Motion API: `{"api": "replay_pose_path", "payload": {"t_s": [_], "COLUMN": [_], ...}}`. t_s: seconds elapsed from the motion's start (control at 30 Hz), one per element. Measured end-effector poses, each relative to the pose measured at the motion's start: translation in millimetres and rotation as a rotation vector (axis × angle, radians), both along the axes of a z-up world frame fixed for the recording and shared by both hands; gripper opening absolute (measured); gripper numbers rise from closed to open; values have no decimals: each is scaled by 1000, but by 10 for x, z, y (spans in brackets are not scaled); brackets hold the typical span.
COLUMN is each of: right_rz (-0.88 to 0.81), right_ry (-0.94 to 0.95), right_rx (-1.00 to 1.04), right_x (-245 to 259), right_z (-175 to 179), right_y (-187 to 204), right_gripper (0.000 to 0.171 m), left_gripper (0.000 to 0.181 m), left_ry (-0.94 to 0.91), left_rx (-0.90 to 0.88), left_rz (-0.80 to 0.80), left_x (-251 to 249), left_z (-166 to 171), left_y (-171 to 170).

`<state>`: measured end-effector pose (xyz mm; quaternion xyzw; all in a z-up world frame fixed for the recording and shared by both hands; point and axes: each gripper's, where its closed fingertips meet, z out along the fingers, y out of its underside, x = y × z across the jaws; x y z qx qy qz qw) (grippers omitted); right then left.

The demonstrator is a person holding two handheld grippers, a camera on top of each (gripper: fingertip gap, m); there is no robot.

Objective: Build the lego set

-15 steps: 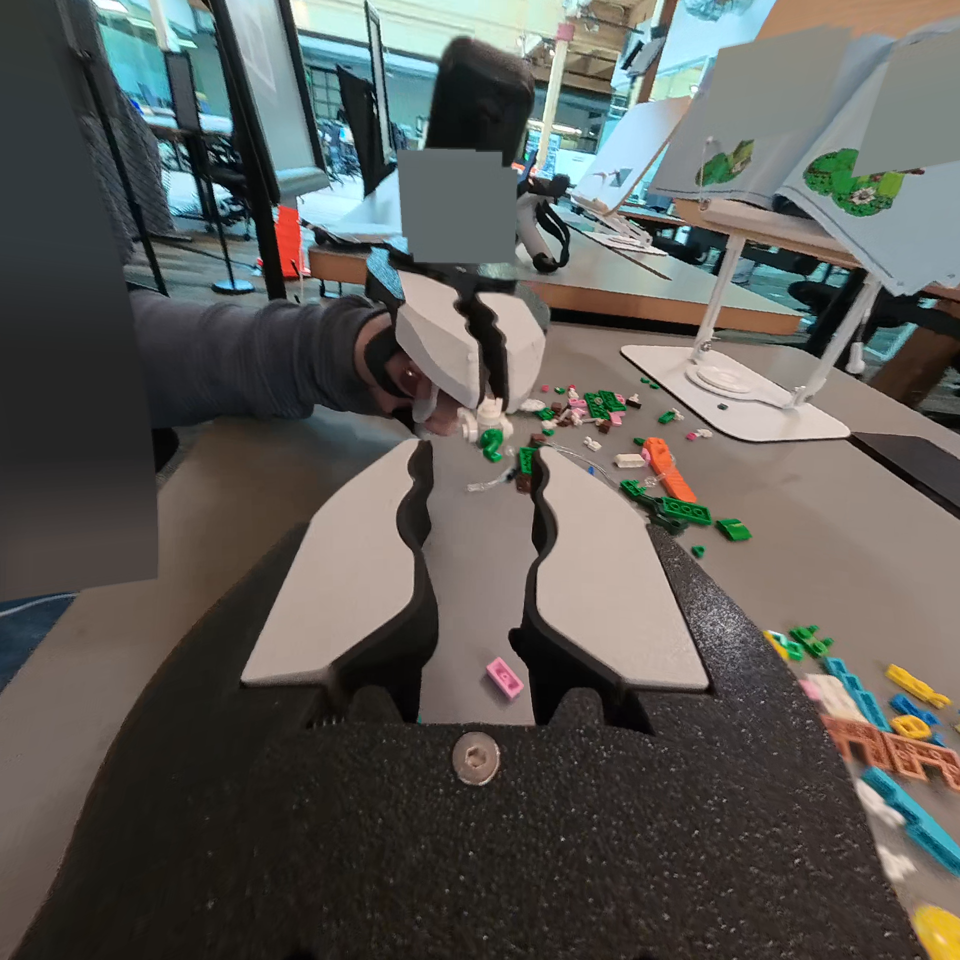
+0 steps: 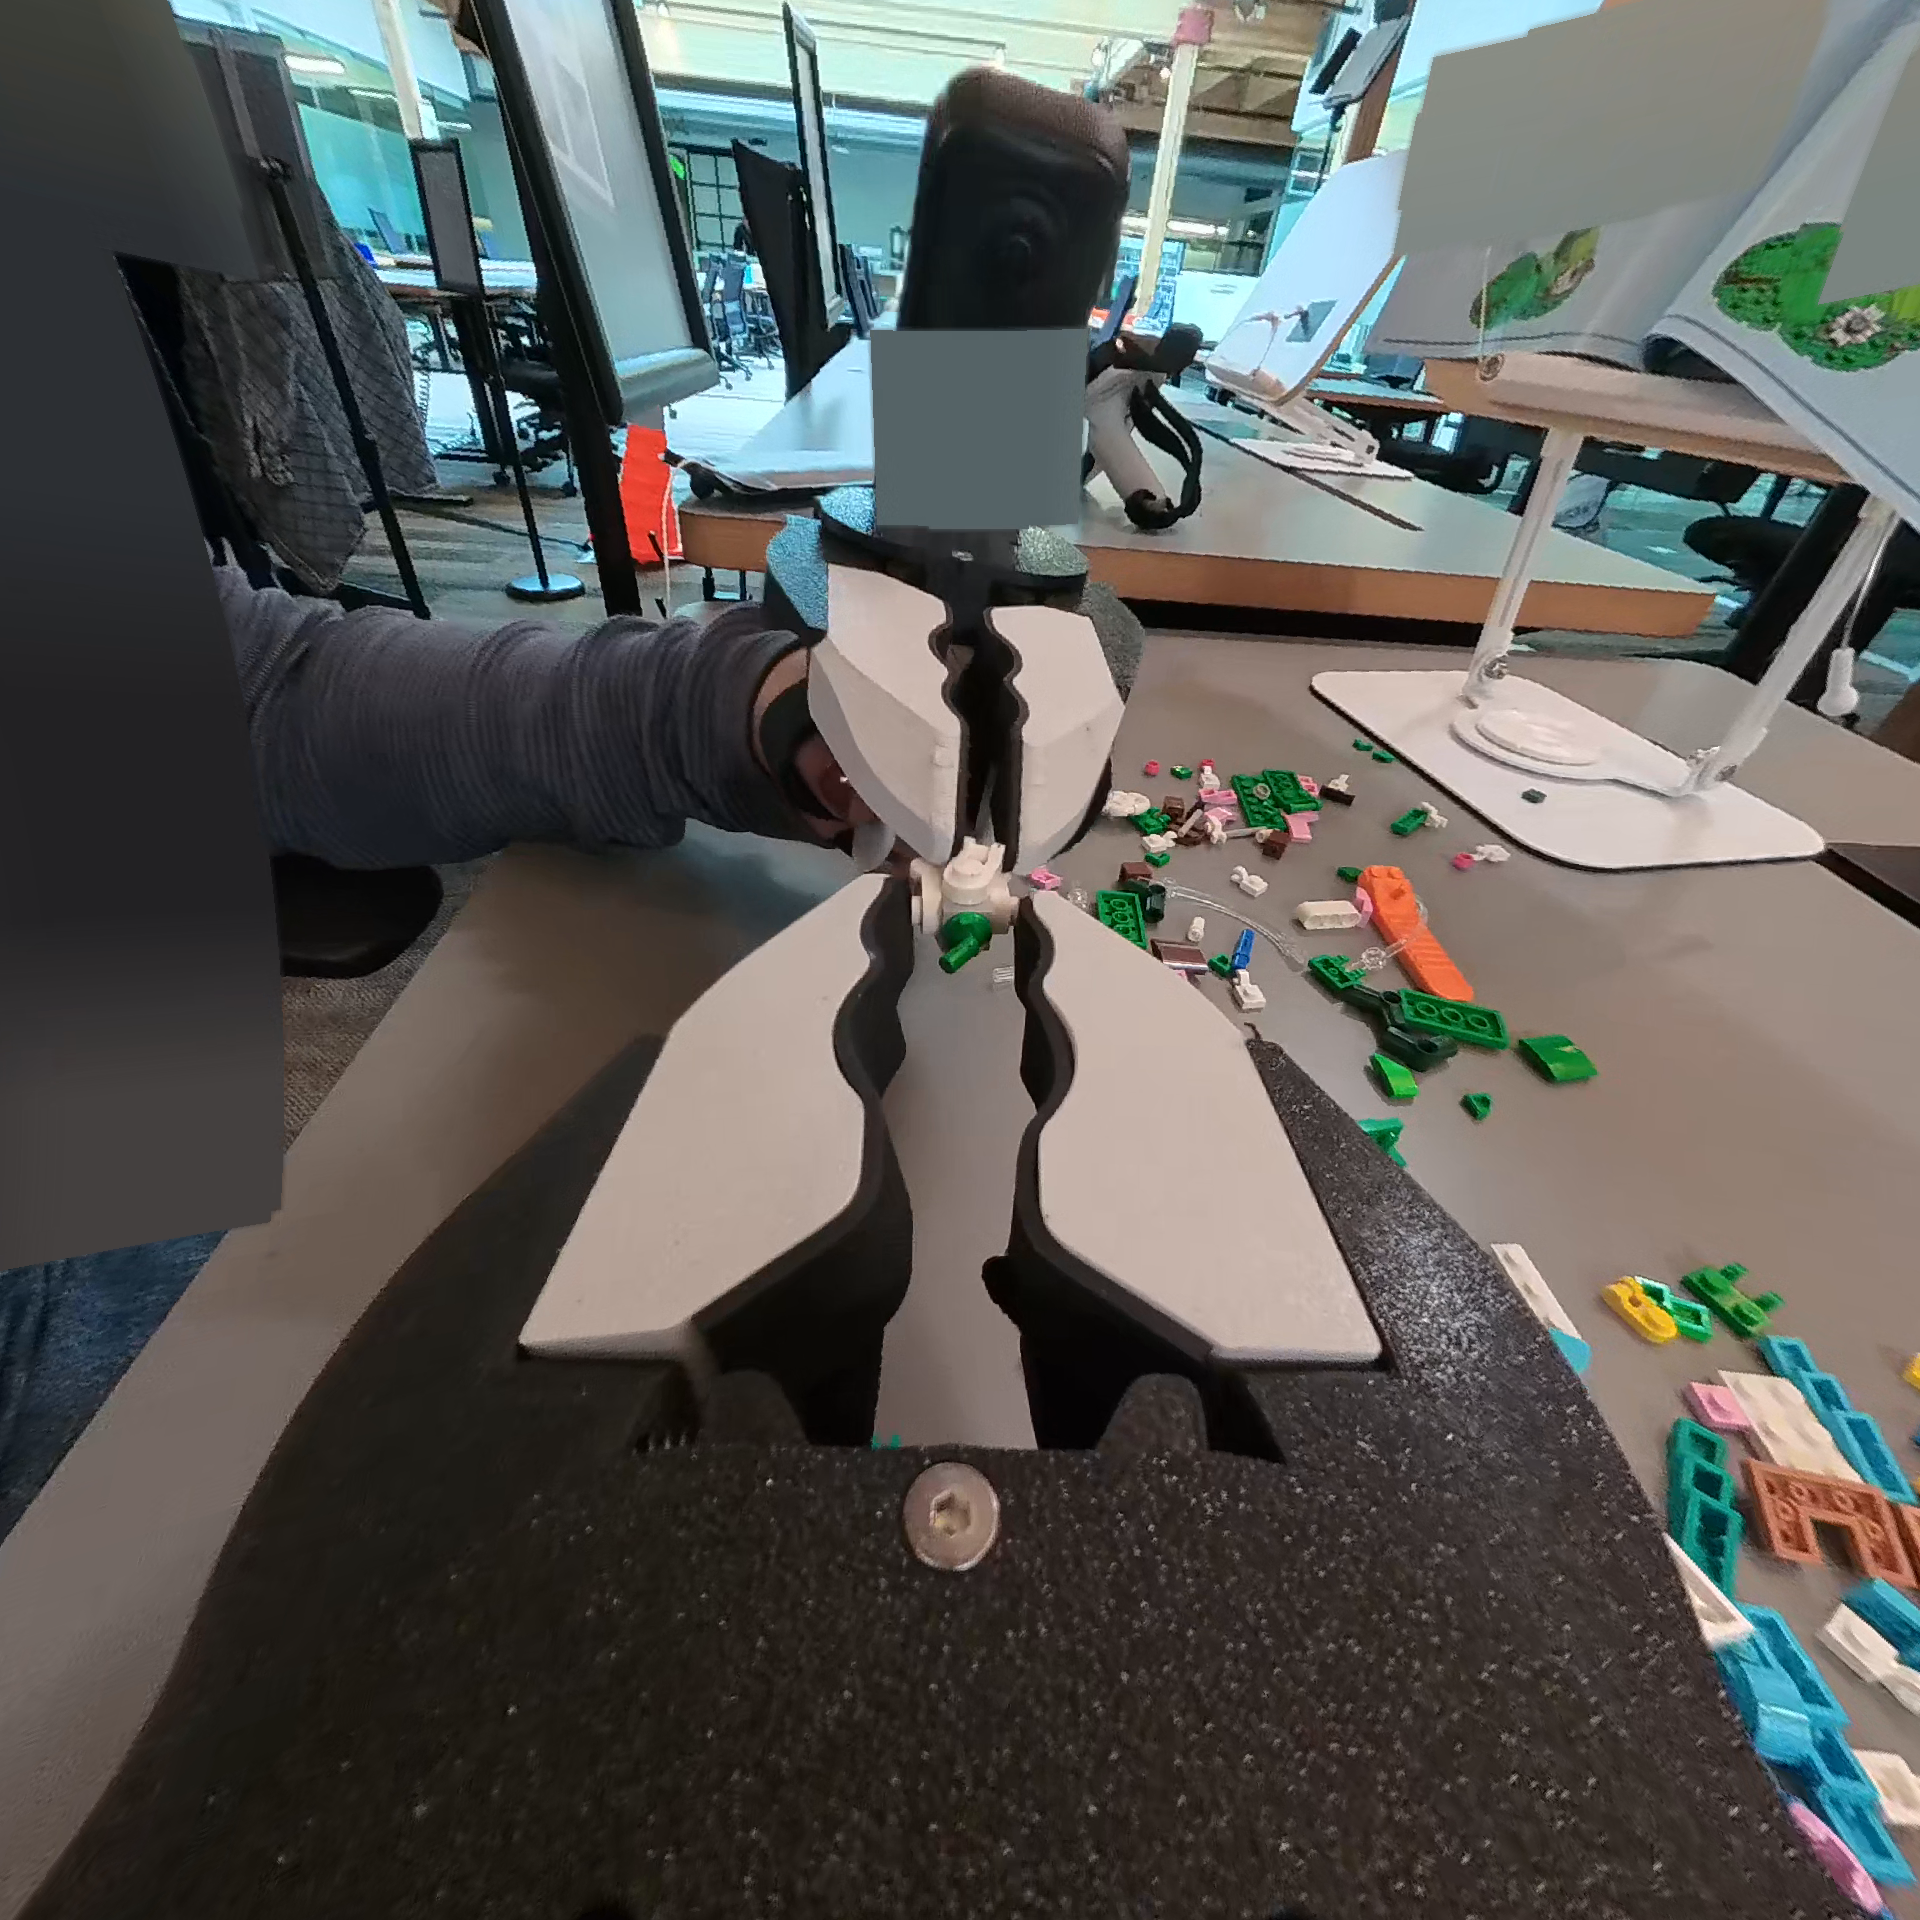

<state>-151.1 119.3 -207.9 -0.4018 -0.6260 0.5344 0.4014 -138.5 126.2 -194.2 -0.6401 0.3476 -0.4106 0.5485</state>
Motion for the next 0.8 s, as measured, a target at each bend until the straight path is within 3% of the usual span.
{"api": "replay_pose_path", "payload": {"t_s": [0.13, 0.2, 0.3, 0.4, 0.57, 0.8], "right_rz": [22, 18, 31, 57, 73, 86], "right_ry": [-14, -14, -7, -15, -12, -11], "right_rx": [-13, -2, -5, 13, 10, 19], "right_x": [1, 14, 27, 30, 42, 55], "right_z": [-14, -19, -7, -34, -32, -36], "right_y": [-26, -9, -16, -71, -82, -96], "right_gripper": [19, 19, 19, 19, 19, 19], "left_gripper": [9, 25, 35, 32, 22, 26], "left_ry": [25, 34, 149, 211, 193, 184], "left_rx": [18, 64, 166, 254, 241, 215], "left_rz": [-20, -31, 37, 56, 7, 1], "left_x": [-2, 4, -15, 49, 99, 109], "left_z": [-11, 35, -14, -21, -29, -35], "left_y": [-40, -86, -63, -76, -126, -125]}}
